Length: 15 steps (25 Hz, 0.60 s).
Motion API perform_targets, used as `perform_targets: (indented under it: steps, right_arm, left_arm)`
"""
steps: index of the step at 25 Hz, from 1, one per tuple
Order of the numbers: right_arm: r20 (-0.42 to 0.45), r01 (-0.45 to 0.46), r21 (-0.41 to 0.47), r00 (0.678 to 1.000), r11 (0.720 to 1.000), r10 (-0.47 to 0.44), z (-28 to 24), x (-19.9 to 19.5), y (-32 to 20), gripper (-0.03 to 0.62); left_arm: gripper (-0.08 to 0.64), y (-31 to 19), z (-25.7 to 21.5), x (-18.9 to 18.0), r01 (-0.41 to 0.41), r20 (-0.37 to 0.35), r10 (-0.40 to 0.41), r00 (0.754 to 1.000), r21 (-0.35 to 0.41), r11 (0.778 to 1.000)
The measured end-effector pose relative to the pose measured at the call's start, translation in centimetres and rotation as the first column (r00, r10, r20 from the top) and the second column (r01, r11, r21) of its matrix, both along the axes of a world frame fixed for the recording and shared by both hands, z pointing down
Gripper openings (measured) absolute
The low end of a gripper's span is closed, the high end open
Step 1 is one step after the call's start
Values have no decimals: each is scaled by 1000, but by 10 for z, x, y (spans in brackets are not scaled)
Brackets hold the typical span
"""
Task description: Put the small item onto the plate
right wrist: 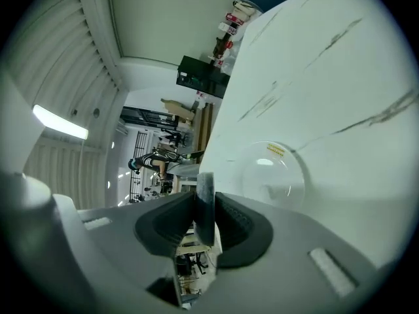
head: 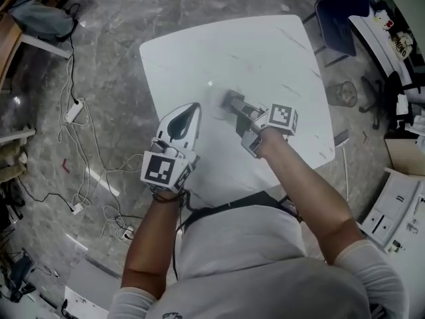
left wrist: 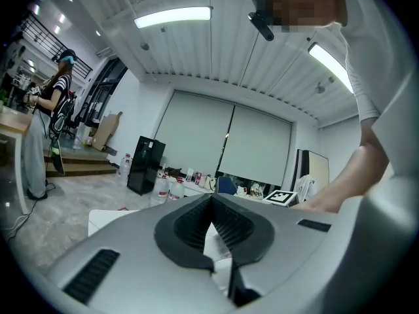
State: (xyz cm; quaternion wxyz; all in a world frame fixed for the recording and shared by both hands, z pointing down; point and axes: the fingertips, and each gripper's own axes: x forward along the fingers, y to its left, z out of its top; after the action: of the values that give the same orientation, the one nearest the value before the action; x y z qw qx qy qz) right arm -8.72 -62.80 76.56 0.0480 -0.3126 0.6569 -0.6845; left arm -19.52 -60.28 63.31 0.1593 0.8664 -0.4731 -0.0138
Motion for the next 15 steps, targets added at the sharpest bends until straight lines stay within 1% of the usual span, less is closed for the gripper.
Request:
perform_targets:
  steps: [2, 5, 9, 12, 15]
  right_arm:
    - [-23, 23, -21, 999, 1000, -24, 18, -2, -3, 97]
    - [-43, 44, -25, 998, 999, -45, 37, -1, -13, 97]
    - [-78, 80, -36, 993, 996, -83, 56, -7, -20, 97]
    - [-111, 90, -53, 989, 995, -96, 67, -6, -24, 97]
    - [-119, 94, -80, 987, 992, -104, 75, -4, -26, 97]
  left_arm:
    - [5, -4, 14, 3, 15, 0, -15, 1000, -20, 1000]
    - [5, -14, 33, 7, 36, 1, -36, 999, -47, 998]
    - [5, -21, 53, 17, 38, -1, -38, 999, -64, 997]
    - [5, -22, 66, 21, 48, -3, -48, 999, -84, 995]
    - [5, -23, 73, 20, 59, 0, -60, 998, -93, 994]
